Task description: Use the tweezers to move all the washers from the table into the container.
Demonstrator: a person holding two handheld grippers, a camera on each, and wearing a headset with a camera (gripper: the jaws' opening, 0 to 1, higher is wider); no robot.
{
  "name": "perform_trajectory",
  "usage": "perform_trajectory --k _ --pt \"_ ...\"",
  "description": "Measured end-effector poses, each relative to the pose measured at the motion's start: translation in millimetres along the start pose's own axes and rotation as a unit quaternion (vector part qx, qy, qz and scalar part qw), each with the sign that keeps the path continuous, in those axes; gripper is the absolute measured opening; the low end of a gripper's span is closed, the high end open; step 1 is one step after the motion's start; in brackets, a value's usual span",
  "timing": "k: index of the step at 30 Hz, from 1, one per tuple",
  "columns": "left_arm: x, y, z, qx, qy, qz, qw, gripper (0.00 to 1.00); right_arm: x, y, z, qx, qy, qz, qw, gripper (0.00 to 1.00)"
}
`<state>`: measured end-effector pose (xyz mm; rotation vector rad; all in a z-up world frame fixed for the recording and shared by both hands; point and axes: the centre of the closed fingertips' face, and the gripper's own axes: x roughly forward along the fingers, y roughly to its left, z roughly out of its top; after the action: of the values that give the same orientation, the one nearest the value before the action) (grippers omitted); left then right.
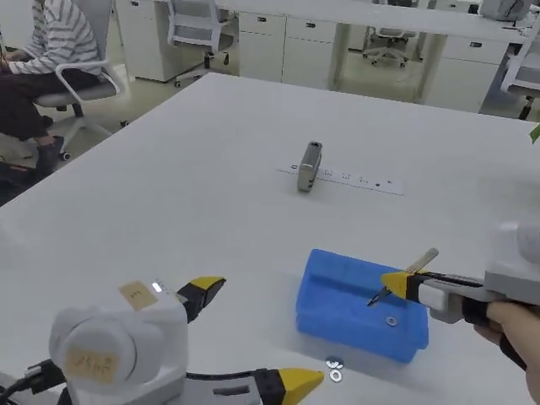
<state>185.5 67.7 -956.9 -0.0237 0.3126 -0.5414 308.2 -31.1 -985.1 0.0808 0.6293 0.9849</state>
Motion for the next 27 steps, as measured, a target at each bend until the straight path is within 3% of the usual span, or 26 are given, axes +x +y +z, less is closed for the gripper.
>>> perform_trajectory --k 9,27 --pt "-3.1 4.9 4.7 -0.016 -0.015 0.008 0.9997 0.95 10.9 -8.6 -12.1 0.0 0.028 -0.008 0.9996 0.03" --pt "-1.3 4.5 2.7 -0.012 -0.009 0.006 0.9999 0.94 24.1 -22.7 -22.5 -0.028 0.066 -0.026 0.9971 0.03"
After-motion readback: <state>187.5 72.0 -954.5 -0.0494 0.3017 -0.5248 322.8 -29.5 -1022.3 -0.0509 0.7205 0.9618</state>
